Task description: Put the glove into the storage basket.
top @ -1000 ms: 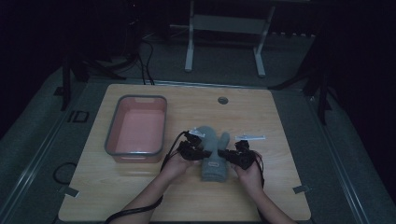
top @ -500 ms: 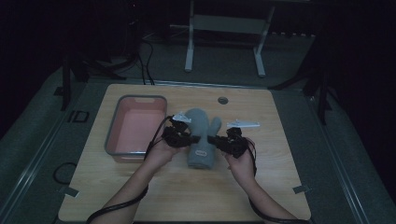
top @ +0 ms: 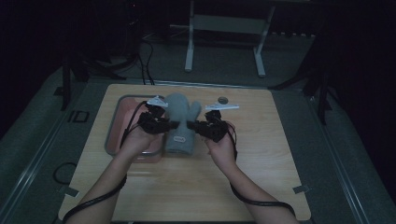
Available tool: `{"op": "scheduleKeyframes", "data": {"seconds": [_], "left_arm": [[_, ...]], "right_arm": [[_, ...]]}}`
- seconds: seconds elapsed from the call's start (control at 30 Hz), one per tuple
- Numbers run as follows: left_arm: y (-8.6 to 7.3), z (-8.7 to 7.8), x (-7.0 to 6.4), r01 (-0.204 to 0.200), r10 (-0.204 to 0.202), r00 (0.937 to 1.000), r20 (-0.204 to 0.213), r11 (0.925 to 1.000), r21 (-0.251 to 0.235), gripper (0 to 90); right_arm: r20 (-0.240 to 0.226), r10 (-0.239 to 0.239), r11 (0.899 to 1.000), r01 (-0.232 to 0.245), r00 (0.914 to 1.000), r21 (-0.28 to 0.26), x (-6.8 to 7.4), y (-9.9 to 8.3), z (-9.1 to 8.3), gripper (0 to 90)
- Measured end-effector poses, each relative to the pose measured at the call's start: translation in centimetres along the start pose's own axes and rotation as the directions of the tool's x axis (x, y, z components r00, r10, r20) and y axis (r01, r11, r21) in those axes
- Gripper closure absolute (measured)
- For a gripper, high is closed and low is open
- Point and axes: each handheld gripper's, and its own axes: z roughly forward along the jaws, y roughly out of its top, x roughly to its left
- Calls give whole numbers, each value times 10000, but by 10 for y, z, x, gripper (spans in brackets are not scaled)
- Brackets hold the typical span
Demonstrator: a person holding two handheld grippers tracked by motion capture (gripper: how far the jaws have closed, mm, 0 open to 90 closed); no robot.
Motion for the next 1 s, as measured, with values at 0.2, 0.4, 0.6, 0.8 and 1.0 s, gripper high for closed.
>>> {"op": "scheduleKeyframes", "data": {"seconds": [0.2,0.4,0.6,0.8,1.0], "left_arm": [[-3,-21,16,26,-24,9993,-360,10000,58,825],[-8,-40,32,129,-129,9973,-722,9999,-10,824],[-21,-51,53,363,-356,9948,-958,9993,50,824],[-34,-53,71,575,-572,9911,-1202,9983,-15,823],[-43,-46,83,944,-897,9847,-1494,9952,248,823]], "right_arm": [[-209,-121,9999,122,9997,22,17,13,19,819],[-480,-183,9998,184,9987,32,32,25,39,819],[-520,-377,9991,385,9979,147,47,30,66,819],[-519,-437,9984,454,9977,339,55,31,90,818],[-370,-348,9974,370,9987,618,56,29,112,818]]}}
